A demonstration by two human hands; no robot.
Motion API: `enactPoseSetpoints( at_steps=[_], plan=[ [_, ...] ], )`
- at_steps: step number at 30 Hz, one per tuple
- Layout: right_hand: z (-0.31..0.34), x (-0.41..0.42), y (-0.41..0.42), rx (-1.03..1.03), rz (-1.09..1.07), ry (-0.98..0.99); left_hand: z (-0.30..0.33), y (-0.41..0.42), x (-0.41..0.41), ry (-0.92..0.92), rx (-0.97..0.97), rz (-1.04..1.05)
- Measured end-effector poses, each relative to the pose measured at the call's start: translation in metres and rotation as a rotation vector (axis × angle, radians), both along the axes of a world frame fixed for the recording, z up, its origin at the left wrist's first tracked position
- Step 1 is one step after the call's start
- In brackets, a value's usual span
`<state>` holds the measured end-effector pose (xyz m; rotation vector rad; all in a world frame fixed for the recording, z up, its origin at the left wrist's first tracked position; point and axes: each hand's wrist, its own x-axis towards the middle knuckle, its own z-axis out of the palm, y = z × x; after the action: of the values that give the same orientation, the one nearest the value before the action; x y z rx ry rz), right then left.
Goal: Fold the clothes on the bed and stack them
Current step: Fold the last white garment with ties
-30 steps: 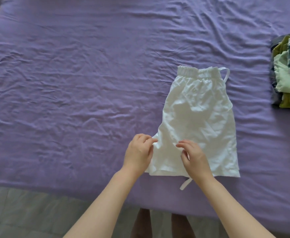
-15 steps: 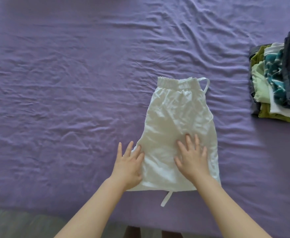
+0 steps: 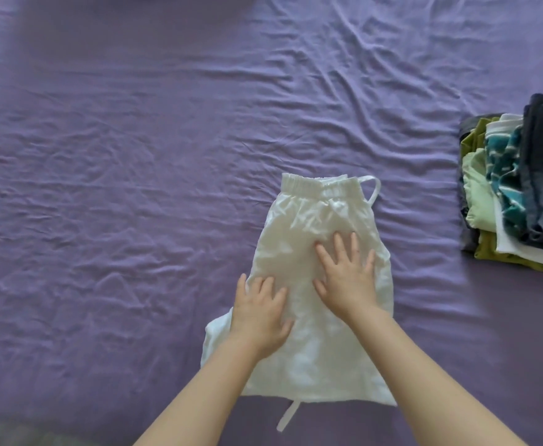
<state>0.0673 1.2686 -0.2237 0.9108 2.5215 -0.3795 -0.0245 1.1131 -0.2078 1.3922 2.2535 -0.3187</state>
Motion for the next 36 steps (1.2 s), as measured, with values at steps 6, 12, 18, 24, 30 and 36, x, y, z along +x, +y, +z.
enactPoseSetpoints(
  at_steps=[6,12,18,24,30,36],
  plan=[
    [-0.012,-0.026,0.037,0.007,0.028,0.055,-0.008,0.079,-0.043,0.042,0.047,-0.123],
    [-0.025,-0.029,0.072,-0.033,0.139,-0.067,-0.027,0.122,-0.084,0.018,-0.221,-0.123],
    [0.0,-0.042,0.093,0.167,-0.042,0.502,-0.011,0.138,-0.092,-0.005,0.256,0.093],
    [-0.015,-0.074,0.135,-0.169,-0.25,0.351,-0.013,0.177,-0.126,-0.403,0.362,0.59],
    [0.001,-0.08,0.15,-0.387,-0.411,0.307,-0.005,0.185,-0.135,-0.677,0.4,0.76],
    [0.047,-0.043,0.117,-0.282,-0.359,0.451,0.037,0.152,-0.119,-0.733,0.403,0.621]
  ],
)
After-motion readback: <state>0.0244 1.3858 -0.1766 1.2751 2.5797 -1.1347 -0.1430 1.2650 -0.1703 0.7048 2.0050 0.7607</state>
